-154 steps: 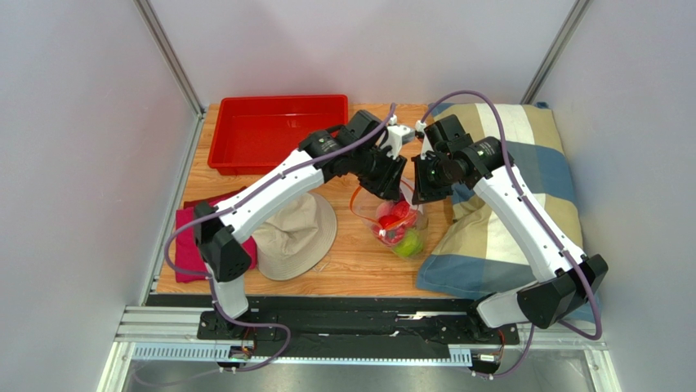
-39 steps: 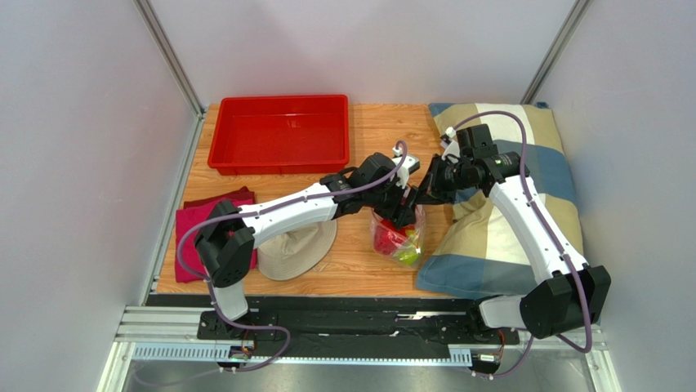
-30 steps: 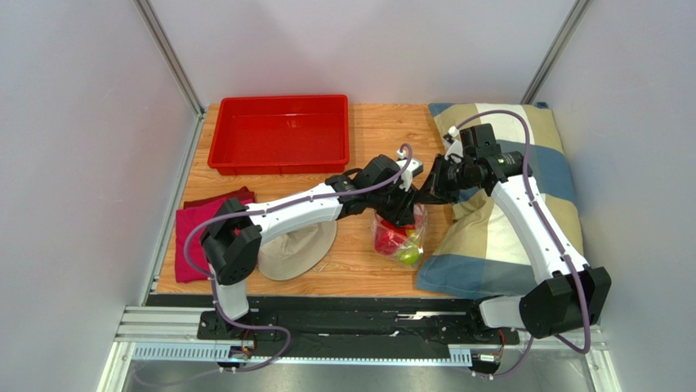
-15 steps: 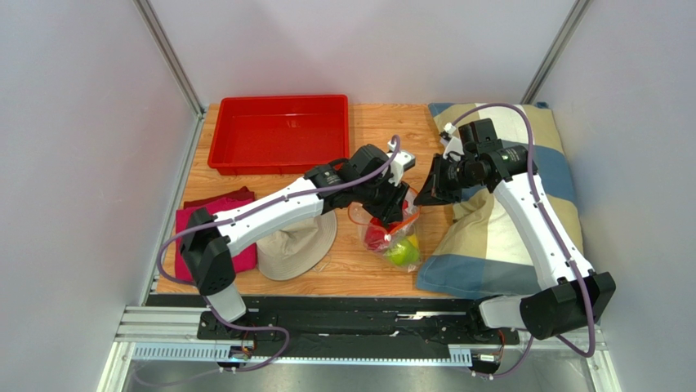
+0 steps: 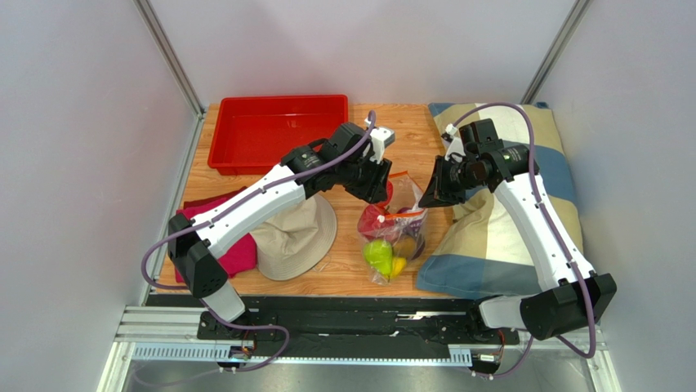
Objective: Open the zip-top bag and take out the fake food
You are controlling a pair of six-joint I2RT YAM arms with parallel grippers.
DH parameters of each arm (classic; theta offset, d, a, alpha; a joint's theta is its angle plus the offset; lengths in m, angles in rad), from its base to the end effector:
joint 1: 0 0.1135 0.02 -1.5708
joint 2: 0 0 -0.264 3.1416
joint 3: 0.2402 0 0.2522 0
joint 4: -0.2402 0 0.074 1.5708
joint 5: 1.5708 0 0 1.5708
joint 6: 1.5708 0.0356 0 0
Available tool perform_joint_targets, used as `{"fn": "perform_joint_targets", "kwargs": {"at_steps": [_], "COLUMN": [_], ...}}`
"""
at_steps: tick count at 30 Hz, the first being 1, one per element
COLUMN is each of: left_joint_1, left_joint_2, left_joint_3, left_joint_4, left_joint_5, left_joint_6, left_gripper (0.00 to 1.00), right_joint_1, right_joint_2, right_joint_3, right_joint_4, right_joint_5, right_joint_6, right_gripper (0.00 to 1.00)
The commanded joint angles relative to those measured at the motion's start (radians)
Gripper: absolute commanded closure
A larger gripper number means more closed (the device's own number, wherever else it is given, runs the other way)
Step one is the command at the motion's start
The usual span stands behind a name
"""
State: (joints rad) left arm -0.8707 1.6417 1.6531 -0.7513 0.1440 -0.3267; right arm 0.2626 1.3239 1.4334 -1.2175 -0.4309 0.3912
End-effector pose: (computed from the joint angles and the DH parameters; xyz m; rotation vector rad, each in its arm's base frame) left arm 0.2304 -0.2814 0.3660 0.7267 2.3179 -0.7482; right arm 0.2278 0.0766 0.3607 0.0351 2.7423 0.7749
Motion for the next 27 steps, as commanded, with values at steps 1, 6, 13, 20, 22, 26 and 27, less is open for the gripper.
{"fn": "perform_joint_targets", "kwargs": {"at_steps": [1,6,13,20,22,26,27], "left_joint_1": [0.001,0.01,0.258,0.504,0.536,0.604,0.608], "left_joint_2": [-0.04,-0.098,-0.203,0.065,0.146,0.288,0.32], "left_joint_3": [-0.019,-0.07,-0.079,0.043,0.06,0.134,0.19], "left_joint_4": [0.029,0.185,0.279,0.204,0.237,0.323,0.314], "left_joint_5": [-0.208,-0.112,-0.009,0.045,0.017,-0.007,-0.011], "left_joint_6": [-0.032,-0.061,-0.256,-0.365,-0.376,-0.347,-0.339], "left_gripper": [1.0,1.0,1.0,1.0,1.0,1.0,1.0], "right_joint_1": [0.001,0.003,0.001,0.009,0.02,0.052,0.064], "right_joint_2": [-0.043,-0.057,-0.055,-0.035,-0.025,-0.012,-0.012], "right_joint_3": [0.018,-0.025,-0.033,-0.004,0.013,0.041,0.045], "right_joint_4": [0.001,0.009,-0.004,0.01,0.029,0.058,0.059], "right_joint_5": [0.003,-0.008,-0.002,-0.026,-0.055,-0.08,-0.077], "right_joint_6": [-0.012,-0.009,-0.021,-0.009,-0.006,0.015,0.015], "right_gripper": [1.0,1.0,1.0,1.0,1.0,1.0,1.0]}}
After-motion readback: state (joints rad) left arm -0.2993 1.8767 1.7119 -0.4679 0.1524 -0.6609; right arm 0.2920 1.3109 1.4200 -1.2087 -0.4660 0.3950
